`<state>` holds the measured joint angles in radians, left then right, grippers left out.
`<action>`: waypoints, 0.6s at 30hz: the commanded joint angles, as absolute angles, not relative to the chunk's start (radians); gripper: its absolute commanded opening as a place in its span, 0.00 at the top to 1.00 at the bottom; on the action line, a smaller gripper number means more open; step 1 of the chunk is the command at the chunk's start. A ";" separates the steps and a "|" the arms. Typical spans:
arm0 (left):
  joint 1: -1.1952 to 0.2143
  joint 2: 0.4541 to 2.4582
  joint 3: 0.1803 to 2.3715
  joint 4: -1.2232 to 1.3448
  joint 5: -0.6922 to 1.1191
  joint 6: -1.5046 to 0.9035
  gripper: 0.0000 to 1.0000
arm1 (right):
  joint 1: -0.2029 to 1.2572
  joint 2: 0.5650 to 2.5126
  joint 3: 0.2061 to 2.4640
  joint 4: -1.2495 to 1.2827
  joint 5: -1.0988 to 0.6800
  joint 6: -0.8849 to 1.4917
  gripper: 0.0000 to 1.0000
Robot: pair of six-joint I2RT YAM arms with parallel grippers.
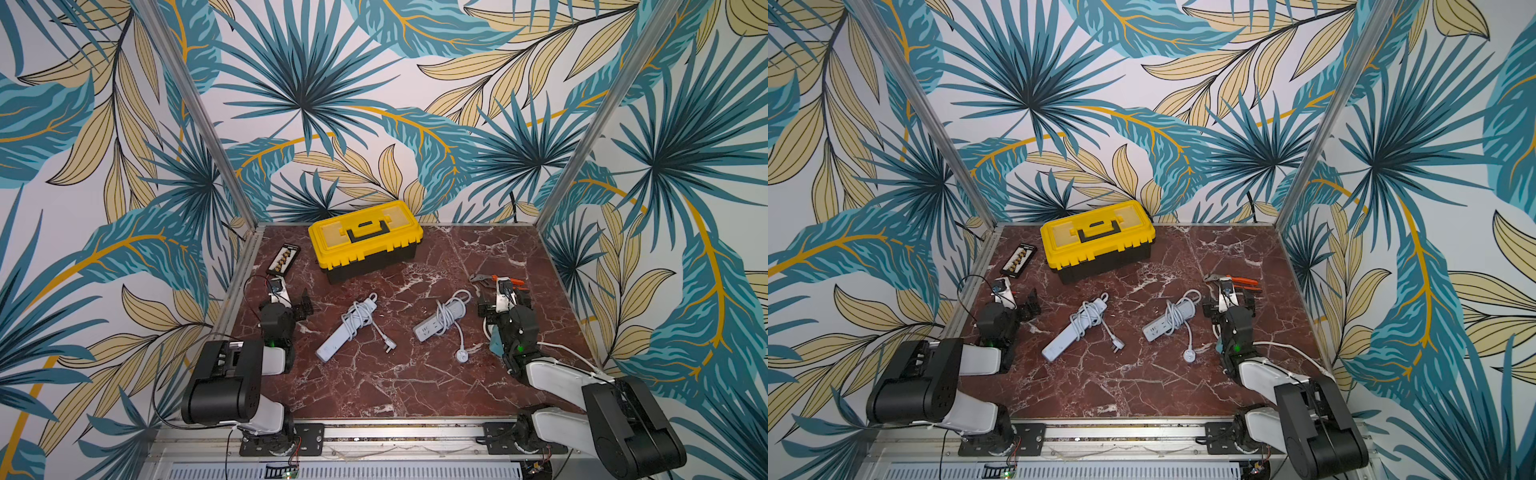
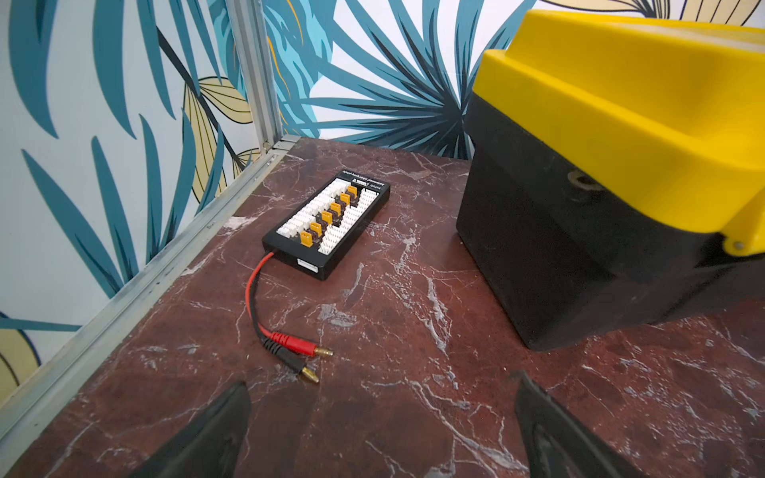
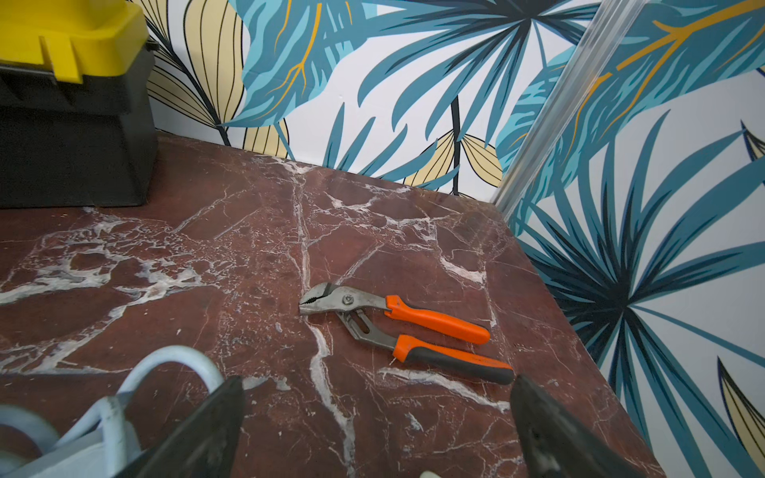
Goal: Wrap the cord around the power strip
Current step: Reset both arms
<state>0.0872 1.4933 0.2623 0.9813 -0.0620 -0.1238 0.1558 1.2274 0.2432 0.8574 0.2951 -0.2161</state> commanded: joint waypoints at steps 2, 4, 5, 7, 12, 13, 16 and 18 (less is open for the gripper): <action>0.093 1.491 0.281 1.020 -0.051 -0.130 0.01 | 0.107 1.172 0.243 0.780 0.185 -0.120 0.01; 0.094 1.491 0.281 1.018 -0.051 -0.129 0.00 | 0.084 1.172 0.203 0.870 0.263 -0.085 0.01; 0.093 1.492 0.282 1.018 -0.051 -0.129 0.00 | 0.051 1.175 0.188 0.918 0.263 -0.056 0.01; 0.092 1.492 0.282 1.017 -0.051 -0.129 0.00 | -0.009 1.137 0.193 0.852 0.200 -0.004 0.01; 0.092 1.495 0.285 1.017 -0.047 -0.125 0.01 | -0.029 1.145 0.185 0.880 0.244 -0.016 0.01; 0.092 1.495 0.287 1.017 -0.047 -0.126 0.01 | -0.029 1.155 0.185 0.895 0.258 -0.020 0.01; 0.092 1.497 0.288 1.017 -0.047 -0.125 0.00 | -0.029 1.166 0.221 0.833 0.246 -0.019 0.01; 0.091 1.500 0.289 1.017 -0.039 -0.122 0.00 | -0.029 1.173 0.228 0.829 0.196 -0.041 0.01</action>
